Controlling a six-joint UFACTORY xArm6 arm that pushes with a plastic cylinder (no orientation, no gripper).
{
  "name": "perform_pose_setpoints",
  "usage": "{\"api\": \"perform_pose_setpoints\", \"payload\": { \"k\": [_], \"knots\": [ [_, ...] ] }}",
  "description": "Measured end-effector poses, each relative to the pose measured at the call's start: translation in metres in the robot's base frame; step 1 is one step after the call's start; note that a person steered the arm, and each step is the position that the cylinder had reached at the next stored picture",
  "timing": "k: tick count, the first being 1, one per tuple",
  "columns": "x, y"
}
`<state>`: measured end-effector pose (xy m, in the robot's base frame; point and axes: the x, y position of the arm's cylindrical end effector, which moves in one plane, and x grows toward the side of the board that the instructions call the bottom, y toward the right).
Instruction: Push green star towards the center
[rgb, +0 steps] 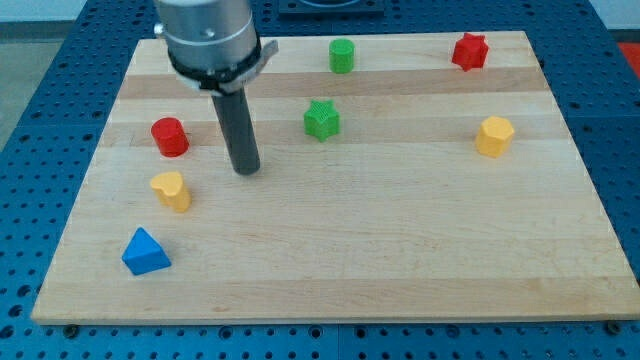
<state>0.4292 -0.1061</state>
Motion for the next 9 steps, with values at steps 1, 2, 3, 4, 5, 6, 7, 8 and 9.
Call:
{"api": "perform_pose_setpoints", "payload": {
  "k": [1, 2, 3, 4, 5, 6, 7, 8, 9],
  "knots": [
    [-0.04, 0.0],
    [-0.07, 0.002],
    [-0.089, 0.026],
    [-0.092, 0.073],
    [-0.092, 0.101],
    [-0.082, 0.103],
    [-0.064, 0.103],
    [-0.061, 0.103],
    [-0.042, 0.102]
  ]
}}
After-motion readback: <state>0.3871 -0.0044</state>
